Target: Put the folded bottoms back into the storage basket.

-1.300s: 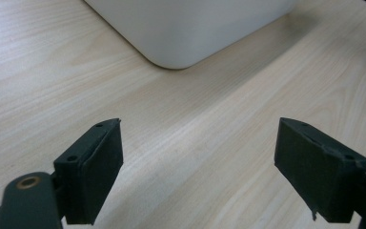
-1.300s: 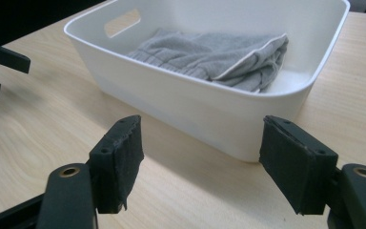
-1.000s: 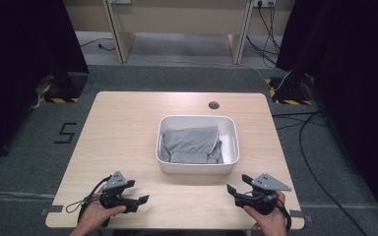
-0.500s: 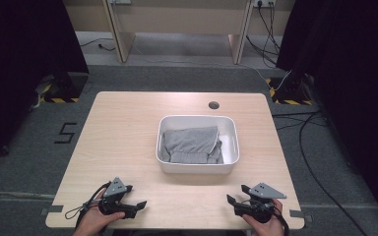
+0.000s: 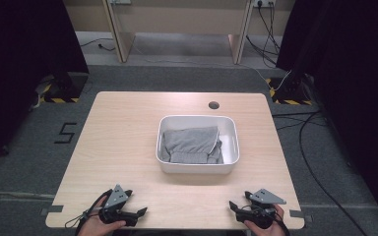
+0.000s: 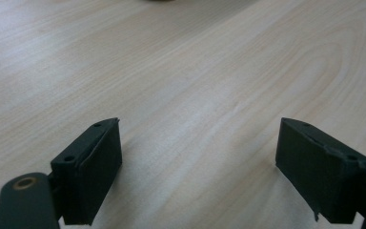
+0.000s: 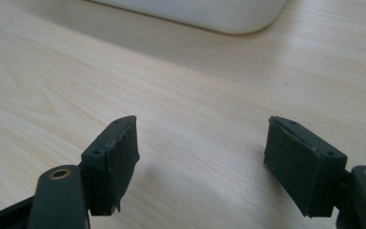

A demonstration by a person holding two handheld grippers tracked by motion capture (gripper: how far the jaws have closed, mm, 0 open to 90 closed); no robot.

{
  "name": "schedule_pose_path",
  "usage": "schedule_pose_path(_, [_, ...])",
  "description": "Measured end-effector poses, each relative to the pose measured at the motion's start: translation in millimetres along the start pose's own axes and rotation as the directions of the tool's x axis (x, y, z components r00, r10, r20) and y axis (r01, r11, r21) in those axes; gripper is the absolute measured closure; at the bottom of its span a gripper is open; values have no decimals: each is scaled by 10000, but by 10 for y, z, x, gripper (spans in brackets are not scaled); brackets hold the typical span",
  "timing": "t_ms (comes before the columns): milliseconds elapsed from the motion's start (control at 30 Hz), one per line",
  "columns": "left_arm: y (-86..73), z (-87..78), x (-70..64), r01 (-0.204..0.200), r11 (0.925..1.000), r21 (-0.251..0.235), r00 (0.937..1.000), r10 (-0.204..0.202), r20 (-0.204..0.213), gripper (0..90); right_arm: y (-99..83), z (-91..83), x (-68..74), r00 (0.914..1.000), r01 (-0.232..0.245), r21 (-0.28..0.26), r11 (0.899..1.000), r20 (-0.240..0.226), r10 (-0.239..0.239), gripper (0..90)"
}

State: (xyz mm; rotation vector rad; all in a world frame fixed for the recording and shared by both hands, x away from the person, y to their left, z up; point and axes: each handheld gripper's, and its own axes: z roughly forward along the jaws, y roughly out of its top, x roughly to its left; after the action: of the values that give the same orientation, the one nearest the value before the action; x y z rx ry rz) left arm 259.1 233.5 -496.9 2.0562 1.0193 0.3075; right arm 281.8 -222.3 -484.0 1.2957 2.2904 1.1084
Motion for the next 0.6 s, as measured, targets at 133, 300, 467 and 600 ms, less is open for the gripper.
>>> schedule_pose_path(133, [-25, -15, -44, 21, 10000, -78, 10000, -21, 43, 153, -51, -13, -4, 9998, 102, -115, 9999, 164, -100, 265])
schedule_pose_path(300, [-62, -33, -95, -87, 9998, -157, 10000, 86, -45, 152, -111, -18, 37, 9981, 492, -243, 9985, 386, -482, 236])
schedule_pose_path(467, [-100, -48, -140, -180, 9995, -265, 9998, 177, -115, 150, -175, -10, 86, 9940, 1023, -484, 9936, 436, -1002, 187])
schedule_pose_path(600, [-128, -62, -171, -230, 9992, -335, 9996, 225, -167, 150, -234, -19, 84, 9935, 1113, -852, 9901, 354, -1086, 187])
